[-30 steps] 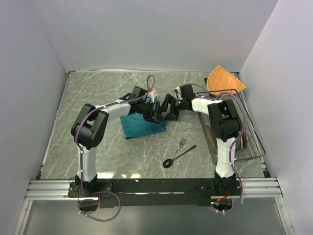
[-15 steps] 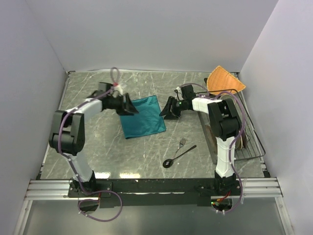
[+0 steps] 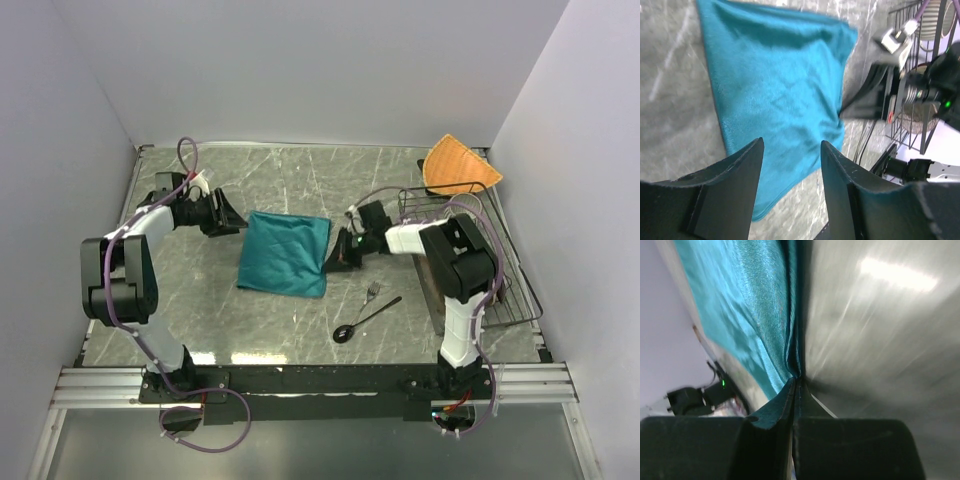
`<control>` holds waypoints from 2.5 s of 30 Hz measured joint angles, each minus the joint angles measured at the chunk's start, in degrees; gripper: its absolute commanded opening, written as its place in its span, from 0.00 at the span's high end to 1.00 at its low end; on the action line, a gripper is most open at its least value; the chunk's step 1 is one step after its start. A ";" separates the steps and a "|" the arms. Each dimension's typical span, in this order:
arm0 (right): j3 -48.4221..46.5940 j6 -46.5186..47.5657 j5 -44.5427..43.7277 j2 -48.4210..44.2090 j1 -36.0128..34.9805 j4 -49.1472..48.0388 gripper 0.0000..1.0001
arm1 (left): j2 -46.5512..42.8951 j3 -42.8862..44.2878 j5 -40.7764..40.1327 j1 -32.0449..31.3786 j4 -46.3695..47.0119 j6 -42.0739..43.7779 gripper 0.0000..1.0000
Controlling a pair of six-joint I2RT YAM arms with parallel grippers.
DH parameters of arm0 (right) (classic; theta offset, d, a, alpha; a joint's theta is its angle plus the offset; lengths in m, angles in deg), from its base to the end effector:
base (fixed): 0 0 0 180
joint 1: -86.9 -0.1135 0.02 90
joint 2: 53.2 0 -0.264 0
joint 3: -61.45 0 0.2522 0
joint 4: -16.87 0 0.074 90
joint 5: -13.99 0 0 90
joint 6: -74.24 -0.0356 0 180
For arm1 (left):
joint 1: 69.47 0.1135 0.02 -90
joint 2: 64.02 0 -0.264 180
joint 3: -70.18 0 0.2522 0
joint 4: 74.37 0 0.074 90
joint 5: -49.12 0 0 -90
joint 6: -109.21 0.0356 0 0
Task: Fold the napkin into a case and place the utensils inside
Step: Smooth out the square-folded napkin at the center of the board.
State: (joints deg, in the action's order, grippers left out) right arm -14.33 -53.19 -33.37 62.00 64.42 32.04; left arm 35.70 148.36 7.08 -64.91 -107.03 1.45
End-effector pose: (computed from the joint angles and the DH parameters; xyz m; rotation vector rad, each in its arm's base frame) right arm 0.3468 0.1696 0.1106 0.0175 2.6867 1.3266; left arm 0.3574 0.0020 0.2018 -0.1255 2.4076 -1.1431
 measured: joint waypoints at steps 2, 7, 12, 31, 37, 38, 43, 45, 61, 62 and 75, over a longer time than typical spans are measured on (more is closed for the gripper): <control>3.96 -2.10 -0.15 -2.36 -2.67 -1.07 0.50 | -1.18 -1.03 0.00 0.00 -0.17 0.35 0.43; 6.34 -4.90 0.92 -6.19 -6.14 -1.22 0.27 | -3.32 -2.93 0.02 0.04 -0.11 0.79 0.27; 1.53 0.96 -2.47 -8.26 -1.60 7.17 0.15 | -5.77 -2.91 -0.83 0.13 0.79 2.45 0.01; -25.75 5.20 8.13 2.16 -1.01 0.39 0.00 | -7.17 -6.64 0.66 -5.07 26.53 -13.29 0.01; -16.61 -5.42 11.21 5.77 -3.61 -4.81 0.00 | -4.68 -15.85 1.16 -13.00 31.82 -23.52 0.01; -16.48 -6.27 11.56 6.56 -4.04 -5.42 0.00 | -4.24 -15.98 1.14 -13.38 32.87 -24.35 0.01; -16.96 -9.29 11.65 9.62 -3.17 -9.75 0.00 | 3.63 -14.01 0.24 -14.14 43.32 -31.71 0.01; -18.49 -9.40 11.67 11.04 -1.97 -10.34 0.00 | 7.82 -12.00 -0.15 -14.43 46.64 -34.58 0.01; -16.33 -17.64 12.07 15.10 1.57 -20.94 0.00 | 23.78 -3.06 -1.36 -11.80 57.70 -47.71 0.01; -16.28 -17.73 12.09 15.08 1.64 -20.92 0.00 | 23.61 -3.39 -1.29 -11.10 57.70 -47.87 0.01; -17.97 -16.31 12.46 15.02 2.14 -16.83 0.00 | 13.44 -7.41 4.11 -6.23 47.08 -38.62 0.01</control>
State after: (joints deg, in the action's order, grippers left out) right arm -32.30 -69.49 -20.92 77.02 66.56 15.21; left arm 49.14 140.95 11.19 -71.14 -59.95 -37.17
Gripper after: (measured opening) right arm 0.997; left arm 0.993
